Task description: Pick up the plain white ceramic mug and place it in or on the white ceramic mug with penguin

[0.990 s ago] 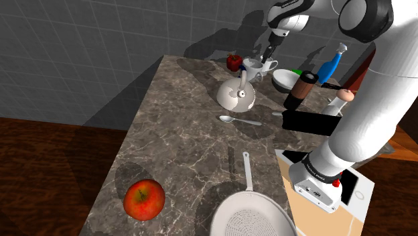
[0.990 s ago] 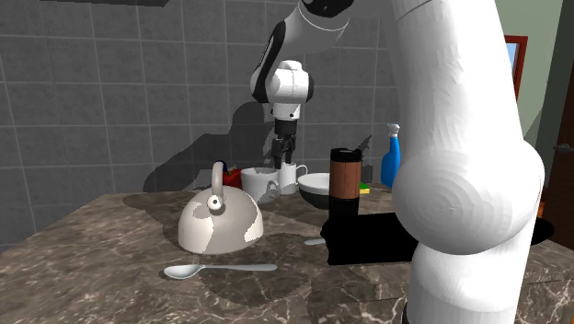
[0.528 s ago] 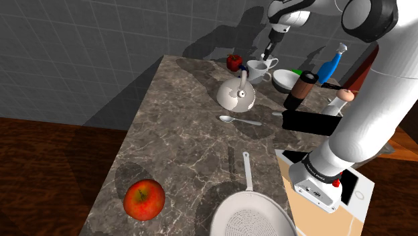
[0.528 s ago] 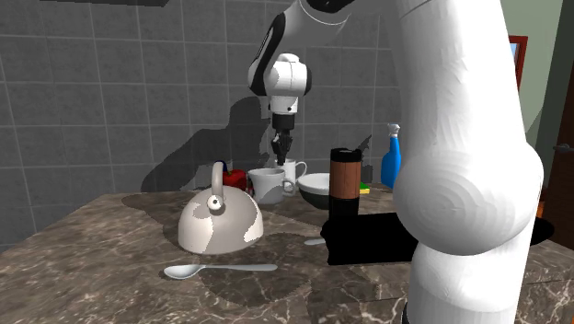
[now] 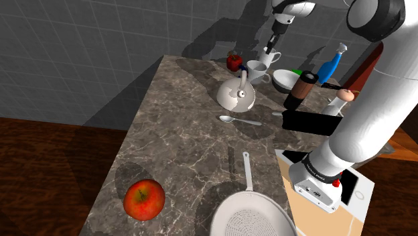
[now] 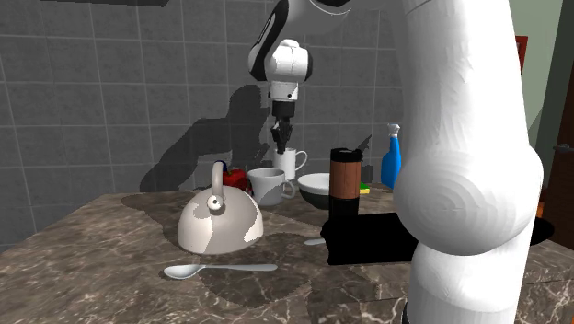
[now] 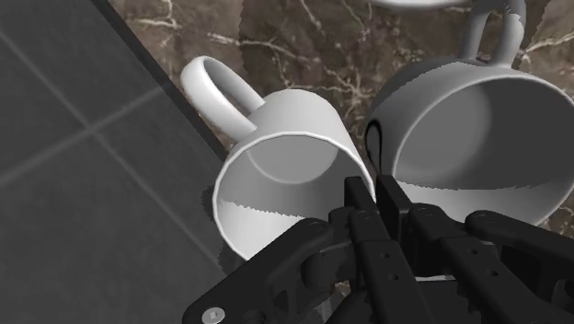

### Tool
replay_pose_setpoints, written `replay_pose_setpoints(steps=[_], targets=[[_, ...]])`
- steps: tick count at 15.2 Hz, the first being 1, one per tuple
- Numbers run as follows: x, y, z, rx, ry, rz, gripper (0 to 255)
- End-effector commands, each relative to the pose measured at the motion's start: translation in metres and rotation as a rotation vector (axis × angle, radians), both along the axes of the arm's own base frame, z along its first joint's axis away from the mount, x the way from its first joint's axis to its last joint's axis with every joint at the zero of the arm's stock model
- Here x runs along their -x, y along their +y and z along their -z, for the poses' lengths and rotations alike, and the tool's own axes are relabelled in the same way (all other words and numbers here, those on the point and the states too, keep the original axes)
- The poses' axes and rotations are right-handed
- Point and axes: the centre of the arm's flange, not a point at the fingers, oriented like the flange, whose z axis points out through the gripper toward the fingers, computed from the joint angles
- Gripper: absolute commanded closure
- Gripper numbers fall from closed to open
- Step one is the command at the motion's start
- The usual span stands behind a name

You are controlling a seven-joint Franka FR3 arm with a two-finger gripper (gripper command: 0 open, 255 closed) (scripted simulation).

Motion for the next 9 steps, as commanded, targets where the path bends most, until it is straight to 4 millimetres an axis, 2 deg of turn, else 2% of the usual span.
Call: replay_pose_setpoints(steps=[1,9], targets=[[0.0,0.001,-0.011,0.0,0.0,0.0,255],[0.0,0.001,-0.053,0.0,0.0,0.0,255]])
